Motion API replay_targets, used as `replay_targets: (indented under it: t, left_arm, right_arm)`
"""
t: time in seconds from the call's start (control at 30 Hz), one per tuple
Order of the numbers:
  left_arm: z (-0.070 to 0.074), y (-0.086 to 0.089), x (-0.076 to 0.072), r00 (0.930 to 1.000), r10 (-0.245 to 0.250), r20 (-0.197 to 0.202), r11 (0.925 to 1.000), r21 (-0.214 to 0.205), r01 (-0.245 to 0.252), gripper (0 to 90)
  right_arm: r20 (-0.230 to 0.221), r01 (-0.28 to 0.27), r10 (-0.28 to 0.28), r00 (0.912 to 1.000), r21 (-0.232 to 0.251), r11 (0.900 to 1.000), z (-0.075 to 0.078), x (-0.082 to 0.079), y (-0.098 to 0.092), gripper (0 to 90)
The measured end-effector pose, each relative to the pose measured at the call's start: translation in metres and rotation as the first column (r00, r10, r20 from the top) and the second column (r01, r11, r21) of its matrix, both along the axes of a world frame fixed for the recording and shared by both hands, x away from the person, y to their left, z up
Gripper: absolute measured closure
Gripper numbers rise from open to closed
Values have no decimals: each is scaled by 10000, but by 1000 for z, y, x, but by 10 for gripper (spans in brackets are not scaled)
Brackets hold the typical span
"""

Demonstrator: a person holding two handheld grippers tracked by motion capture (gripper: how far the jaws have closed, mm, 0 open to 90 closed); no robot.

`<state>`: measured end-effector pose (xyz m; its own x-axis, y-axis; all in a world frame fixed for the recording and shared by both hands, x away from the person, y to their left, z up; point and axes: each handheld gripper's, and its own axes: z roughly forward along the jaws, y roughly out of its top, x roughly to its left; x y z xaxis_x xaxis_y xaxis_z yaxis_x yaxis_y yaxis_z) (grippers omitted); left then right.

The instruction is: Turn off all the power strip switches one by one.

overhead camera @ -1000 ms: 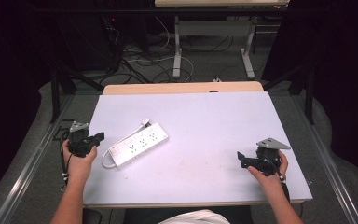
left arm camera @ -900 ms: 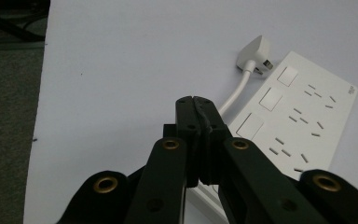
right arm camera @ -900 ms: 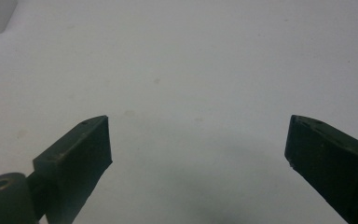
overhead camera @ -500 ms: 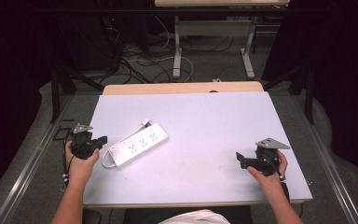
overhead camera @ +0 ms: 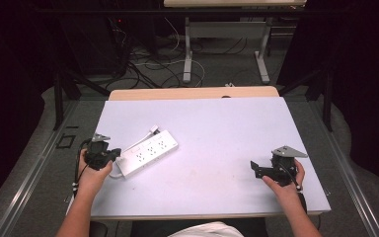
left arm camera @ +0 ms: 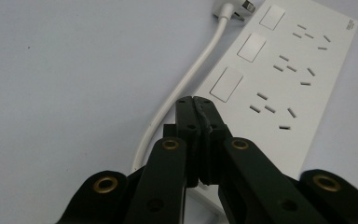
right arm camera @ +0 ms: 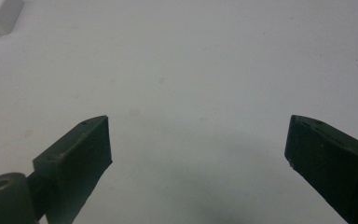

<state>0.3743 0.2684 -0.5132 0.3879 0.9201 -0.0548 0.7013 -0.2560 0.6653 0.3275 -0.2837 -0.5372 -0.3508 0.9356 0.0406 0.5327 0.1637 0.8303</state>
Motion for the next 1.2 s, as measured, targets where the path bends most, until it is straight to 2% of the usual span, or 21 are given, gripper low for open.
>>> replay_targets:
  t: [0.47,0.57,0.63,0.77,0.97,1.0,1.07,1.1,1.17,1.2]
  left_arm:
    - [-7,-7,3,9986,-132,-516,9987,487,157,898]
    - [-8,-7,4,9980,-154,-615,9968,770,201,898]
    - [-9,-9,4,9979,-84,-649,9980,619,124,898]
    - [-9,-10,4,9978,-68,-656,9967,804,120,898]
    - [-7,-15,4,9970,-266,-730,9890,1434,369,899]
    - [-6,-16,4,9969,-273,-736,9847,1697,395,899]
    - [-7,-18,4,9960,-258,-855,9853,1659,397,899]
    - [-7,-21,5,9957,-342,-857,9799,1931,502,899]
    - [-7,-23,5,9957,-267,-884,9776,2056,445,899]
    - [-7,-23,5,9962,-274,-825,9788,2004,436,899]
  right_arm:
    - [-35,-17,17,10000,174,9998,0,0,-1,66]
    - [-65,-29,30,10000,195,9998,-1,1,0,68]
    - [-88,-8,9,10000,140,9999,-1,1,-1,69]
    - [-94,-50,52,9999,224,9997,-1,1,-1,70]
    - [-67,-98,99,9999,206,9997,-1,1,-1,77]
    - [-81,-73,75,9999,226,9997,-2,1,-1,77]
    - [-94,-104,106,9999,211,9997,-2,1,-2,77]
    - [-144,-68,71,9999,236,9997,-2,1,-1,77]
    - [-166,-60,65,9998,260,9996,-2,1,-1,77]
    - [-159,-86,90,9998,269,9996,-2,2,-1,77]
